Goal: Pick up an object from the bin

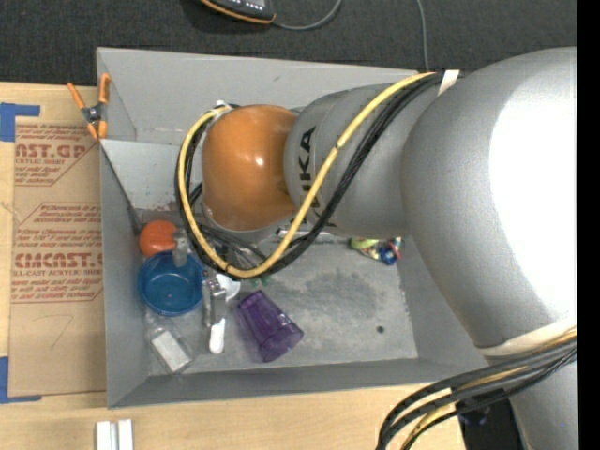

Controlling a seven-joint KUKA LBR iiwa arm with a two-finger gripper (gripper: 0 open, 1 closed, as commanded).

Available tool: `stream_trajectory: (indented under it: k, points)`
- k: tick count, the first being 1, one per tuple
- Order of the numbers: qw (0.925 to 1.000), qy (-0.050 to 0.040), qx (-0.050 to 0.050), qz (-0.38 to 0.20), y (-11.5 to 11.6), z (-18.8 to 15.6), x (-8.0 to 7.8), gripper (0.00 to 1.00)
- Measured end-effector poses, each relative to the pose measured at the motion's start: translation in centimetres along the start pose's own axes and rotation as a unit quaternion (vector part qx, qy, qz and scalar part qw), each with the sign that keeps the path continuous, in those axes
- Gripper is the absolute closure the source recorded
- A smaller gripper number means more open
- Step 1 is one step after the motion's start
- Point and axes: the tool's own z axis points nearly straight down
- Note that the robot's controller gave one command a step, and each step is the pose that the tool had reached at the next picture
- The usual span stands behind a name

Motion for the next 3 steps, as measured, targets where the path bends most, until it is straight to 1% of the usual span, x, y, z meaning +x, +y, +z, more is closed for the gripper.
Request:
stream_trajectory:
  k: [1, 2, 3]
  points:
    - [0.9858, 0.001, -0.001, 0.168, 3.0, 5.1, 0.8, 0.0]
    - [1.0, -0.0007, 0.0, -0.004, 2.7, 4.9, -0.5, 1.0]
    - [1.0, -0.0007, 0.0, -0.004, 2.7, 4.9, -0.5, 1.0]
